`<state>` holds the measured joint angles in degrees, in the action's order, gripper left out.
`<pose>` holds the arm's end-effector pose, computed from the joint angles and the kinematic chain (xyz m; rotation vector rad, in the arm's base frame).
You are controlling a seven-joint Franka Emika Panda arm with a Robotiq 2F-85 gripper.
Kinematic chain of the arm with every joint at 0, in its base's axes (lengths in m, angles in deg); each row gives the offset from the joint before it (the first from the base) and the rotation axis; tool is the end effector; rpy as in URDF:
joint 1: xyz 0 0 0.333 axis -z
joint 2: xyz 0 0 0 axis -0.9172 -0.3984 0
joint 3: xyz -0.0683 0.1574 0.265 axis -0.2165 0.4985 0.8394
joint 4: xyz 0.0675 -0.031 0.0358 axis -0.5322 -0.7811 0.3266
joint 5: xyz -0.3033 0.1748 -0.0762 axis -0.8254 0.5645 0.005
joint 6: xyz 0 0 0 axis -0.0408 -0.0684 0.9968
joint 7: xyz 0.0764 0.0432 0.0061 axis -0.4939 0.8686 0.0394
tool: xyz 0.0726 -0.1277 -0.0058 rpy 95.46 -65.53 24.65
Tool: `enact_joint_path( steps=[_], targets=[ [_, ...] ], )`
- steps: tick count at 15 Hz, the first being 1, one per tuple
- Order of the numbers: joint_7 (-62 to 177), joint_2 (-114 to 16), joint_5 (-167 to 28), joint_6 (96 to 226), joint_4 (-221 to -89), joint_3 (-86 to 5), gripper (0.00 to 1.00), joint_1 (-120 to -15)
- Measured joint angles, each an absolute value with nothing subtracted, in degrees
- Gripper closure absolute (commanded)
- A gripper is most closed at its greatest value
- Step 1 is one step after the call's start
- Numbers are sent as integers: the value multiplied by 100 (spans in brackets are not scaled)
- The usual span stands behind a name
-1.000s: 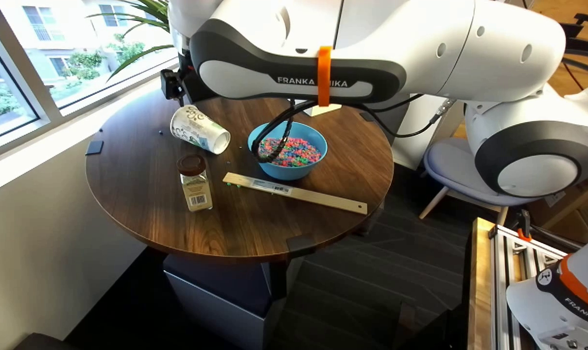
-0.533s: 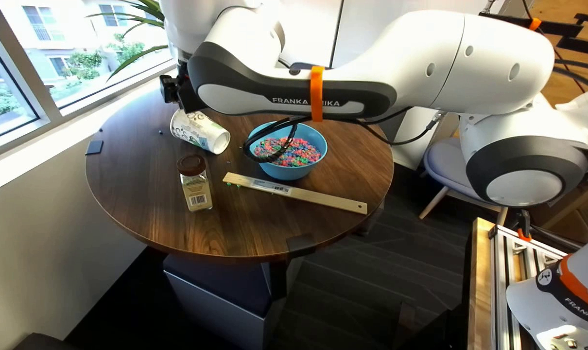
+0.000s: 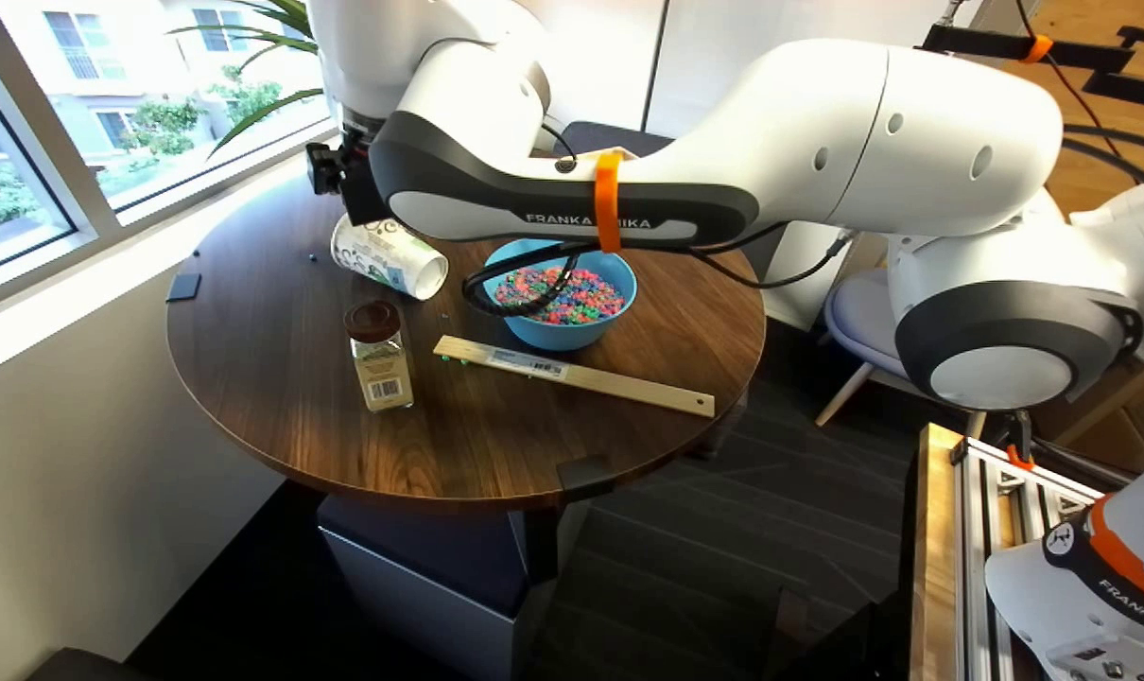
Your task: Lift the cup from the table and put it in the box
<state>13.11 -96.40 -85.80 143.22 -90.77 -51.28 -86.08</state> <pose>0.7950 0.1673 0.3963 2.6621 -0.6506 0.9434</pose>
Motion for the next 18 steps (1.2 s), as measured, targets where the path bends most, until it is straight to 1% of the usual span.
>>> enact_joint_path(
  steps=[6,7,8,10,11,15,16,17,18],
  targets=[
    [1452,-9790,-8573,14260,-9086,-5122,0,-8662],
    [1517,-9834,-8555,14047,-9028,-5092,6,-8665],
    [1606,-9884,-8542,13714,-8911,-5054,25,-8665],
    [1740,-9912,-8541,13167,-8744,-5020,42,-8672],
    [1791,-9881,-8541,13000,-8744,-5018,51,-8677],
    [1868,-9777,-8541,12716,-8740,-5018,79,-8675],
    [1886,-9760,-8541,12707,-8740,-5018,88,-8675],
    [1901,-9743,-8541,12707,-8740,-5018,95,-8675],
    [1908,-9724,-8541,12707,-8739,-5017,100,-8675]
  ],
)
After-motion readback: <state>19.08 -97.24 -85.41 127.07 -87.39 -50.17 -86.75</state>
